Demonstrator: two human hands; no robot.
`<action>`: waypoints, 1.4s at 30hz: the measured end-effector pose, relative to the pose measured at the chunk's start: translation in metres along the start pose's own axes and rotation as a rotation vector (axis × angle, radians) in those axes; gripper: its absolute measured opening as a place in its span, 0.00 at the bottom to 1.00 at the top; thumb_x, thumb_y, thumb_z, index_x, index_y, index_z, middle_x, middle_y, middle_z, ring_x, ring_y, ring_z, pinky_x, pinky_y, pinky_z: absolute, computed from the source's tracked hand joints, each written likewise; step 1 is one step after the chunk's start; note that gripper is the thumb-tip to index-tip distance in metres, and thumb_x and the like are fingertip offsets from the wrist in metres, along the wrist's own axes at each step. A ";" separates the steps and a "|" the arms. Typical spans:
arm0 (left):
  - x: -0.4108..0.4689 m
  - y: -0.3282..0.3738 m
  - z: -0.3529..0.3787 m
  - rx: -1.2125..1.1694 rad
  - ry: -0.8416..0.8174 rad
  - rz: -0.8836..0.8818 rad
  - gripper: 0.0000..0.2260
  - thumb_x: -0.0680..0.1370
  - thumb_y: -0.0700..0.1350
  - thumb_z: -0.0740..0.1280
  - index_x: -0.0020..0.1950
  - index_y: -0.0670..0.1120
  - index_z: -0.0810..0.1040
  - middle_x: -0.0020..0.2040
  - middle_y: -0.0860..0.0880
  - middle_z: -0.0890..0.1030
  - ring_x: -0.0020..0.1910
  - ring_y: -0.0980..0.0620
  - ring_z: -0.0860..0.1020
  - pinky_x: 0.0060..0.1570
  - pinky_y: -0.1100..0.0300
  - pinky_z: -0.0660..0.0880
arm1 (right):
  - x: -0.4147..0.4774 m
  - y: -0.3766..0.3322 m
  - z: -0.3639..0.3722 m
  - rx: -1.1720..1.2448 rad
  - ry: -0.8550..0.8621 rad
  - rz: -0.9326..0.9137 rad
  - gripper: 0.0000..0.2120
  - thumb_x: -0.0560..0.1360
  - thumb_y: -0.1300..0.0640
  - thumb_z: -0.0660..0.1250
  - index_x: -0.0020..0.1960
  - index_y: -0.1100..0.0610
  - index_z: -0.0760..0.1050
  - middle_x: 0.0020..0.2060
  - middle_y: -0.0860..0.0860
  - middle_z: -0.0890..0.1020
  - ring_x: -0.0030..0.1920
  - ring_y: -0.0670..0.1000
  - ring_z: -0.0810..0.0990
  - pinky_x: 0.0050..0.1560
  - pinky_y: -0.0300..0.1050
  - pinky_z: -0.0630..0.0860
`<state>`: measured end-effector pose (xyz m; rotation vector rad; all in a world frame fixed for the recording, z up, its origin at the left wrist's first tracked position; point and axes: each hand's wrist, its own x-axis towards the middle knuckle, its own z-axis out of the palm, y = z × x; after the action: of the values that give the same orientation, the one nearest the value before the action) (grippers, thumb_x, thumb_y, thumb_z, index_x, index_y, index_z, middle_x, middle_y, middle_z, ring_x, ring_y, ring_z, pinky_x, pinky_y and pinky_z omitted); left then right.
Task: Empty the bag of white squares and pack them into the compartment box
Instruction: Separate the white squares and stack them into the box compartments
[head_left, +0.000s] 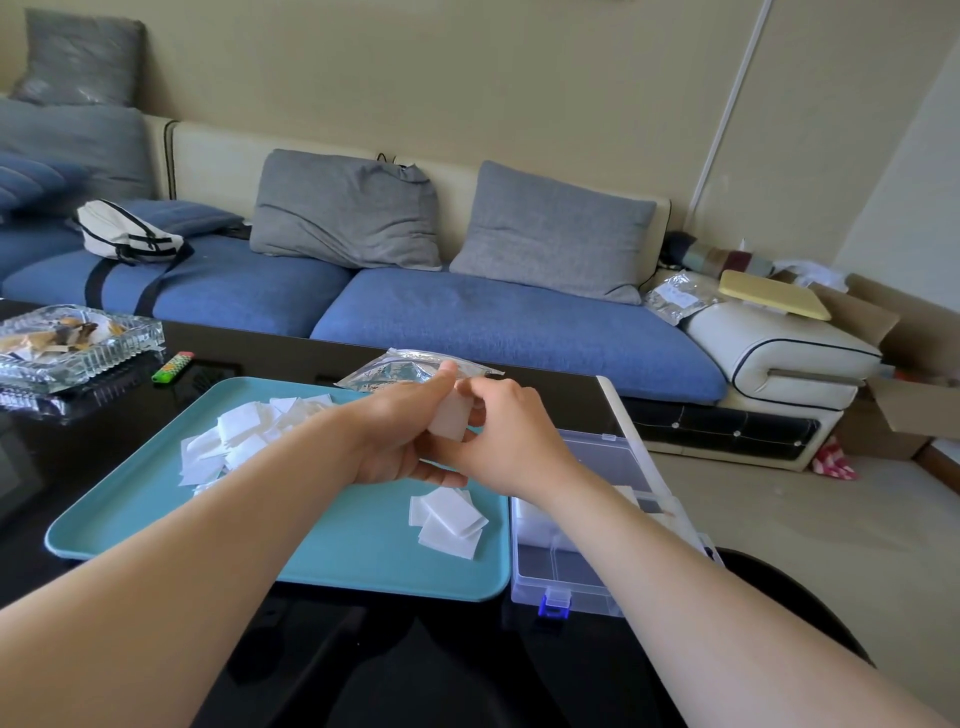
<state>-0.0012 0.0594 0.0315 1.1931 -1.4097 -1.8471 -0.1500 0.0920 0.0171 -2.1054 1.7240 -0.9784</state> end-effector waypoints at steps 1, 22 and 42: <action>0.000 0.000 -0.001 0.003 -0.007 -0.001 0.29 0.85 0.66 0.52 0.61 0.45 0.82 0.52 0.45 0.86 0.48 0.44 0.84 0.46 0.47 0.82 | 0.000 0.000 -0.001 0.005 -0.003 -0.002 0.17 0.67 0.42 0.78 0.50 0.51 0.82 0.42 0.44 0.86 0.45 0.45 0.84 0.47 0.51 0.83; 0.006 0.002 -0.004 0.120 0.136 -0.019 0.29 0.84 0.68 0.52 0.56 0.45 0.78 0.41 0.46 0.74 0.35 0.48 0.76 0.45 0.49 0.81 | 0.001 0.003 -0.006 -0.032 -0.172 0.070 0.26 0.68 0.36 0.78 0.60 0.50 0.82 0.47 0.42 0.84 0.51 0.43 0.83 0.55 0.45 0.81; 0.017 -0.007 -0.023 0.412 0.252 0.070 0.25 0.87 0.62 0.46 0.59 0.48 0.77 0.45 0.43 0.74 0.29 0.50 0.66 0.29 0.60 0.68 | 0.004 0.006 0.022 -0.441 -0.561 0.179 0.26 0.69 0.45 0.82 0.60 0.57 0.79 0.52 0.54 0.83 0.51 0.56 0.83 0.45 0.47 0.81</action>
<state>0.0117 0.0368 0.0181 1.4908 -1.7049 -1.3378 -0.1409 0.0817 -0.0011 -2.1272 1.8752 0.0665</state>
